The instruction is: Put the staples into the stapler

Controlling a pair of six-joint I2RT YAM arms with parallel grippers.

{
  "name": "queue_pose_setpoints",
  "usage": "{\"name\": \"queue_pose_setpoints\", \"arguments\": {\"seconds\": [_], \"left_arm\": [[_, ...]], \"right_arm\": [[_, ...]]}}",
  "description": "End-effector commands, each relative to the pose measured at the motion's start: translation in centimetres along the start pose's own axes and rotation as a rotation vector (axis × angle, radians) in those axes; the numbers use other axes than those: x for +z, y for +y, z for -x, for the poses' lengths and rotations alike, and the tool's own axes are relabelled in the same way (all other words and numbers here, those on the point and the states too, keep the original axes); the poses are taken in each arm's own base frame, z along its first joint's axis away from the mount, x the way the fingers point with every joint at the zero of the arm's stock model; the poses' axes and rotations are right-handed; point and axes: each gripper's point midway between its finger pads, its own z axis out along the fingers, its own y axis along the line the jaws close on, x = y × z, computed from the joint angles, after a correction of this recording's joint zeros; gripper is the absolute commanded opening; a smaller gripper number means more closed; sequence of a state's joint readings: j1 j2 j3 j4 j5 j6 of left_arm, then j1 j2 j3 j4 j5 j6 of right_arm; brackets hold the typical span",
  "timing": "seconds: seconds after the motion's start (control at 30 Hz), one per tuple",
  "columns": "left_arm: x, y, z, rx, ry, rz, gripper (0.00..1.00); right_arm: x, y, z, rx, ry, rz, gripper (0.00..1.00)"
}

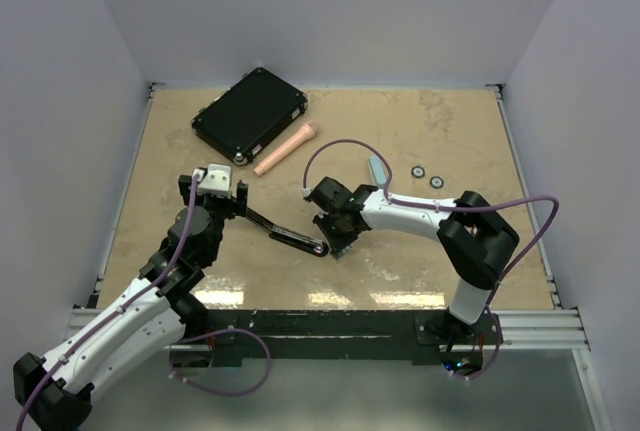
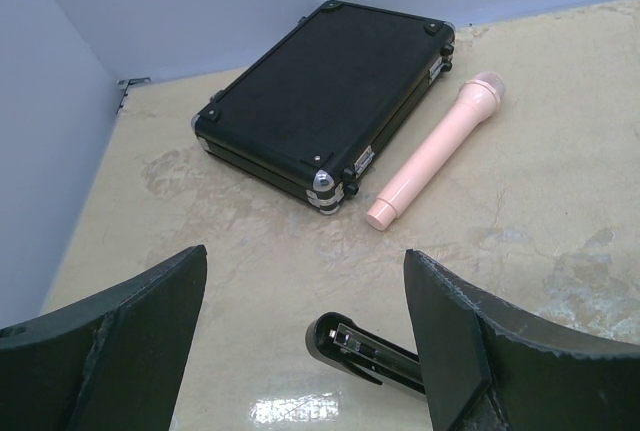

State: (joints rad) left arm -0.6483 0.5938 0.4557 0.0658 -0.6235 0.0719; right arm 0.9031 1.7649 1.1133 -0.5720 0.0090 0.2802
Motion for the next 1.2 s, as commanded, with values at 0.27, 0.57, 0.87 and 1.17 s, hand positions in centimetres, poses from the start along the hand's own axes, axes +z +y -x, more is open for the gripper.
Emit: {"name": "queue_pose_setpoints", "arguments": {"seconds": [0.27, 0.57, 0.87, 1.17], "left_arm": [[0.1, 0.2, 2.1, -0.031, -0.052, 0.005, 0.84], [0.1, 0.2, 2.0, -0.03, -0.051, 0.003, 0.84], [-0.3, 0.5, 2.6, -0.054, -0.078, 0.002, 0.84], [-0.8, 1.2, 3.3, -0.096, -0.114, 0.024, 0.84]], "right_arm": [[-2.2, -0.2, 1.8, -0.022, -0.044, -0.024, 0.1], [-4.7, 0.1, 3.5, -0.028, -0.106, -0.011, 0.1], [-6.8, 0.9, 7.3, -0.106, -0.241, 0.017, 0.09], [-7.5, 3.4, 11.1, -0.233, -0.379, 0.124, 0.06]]}}
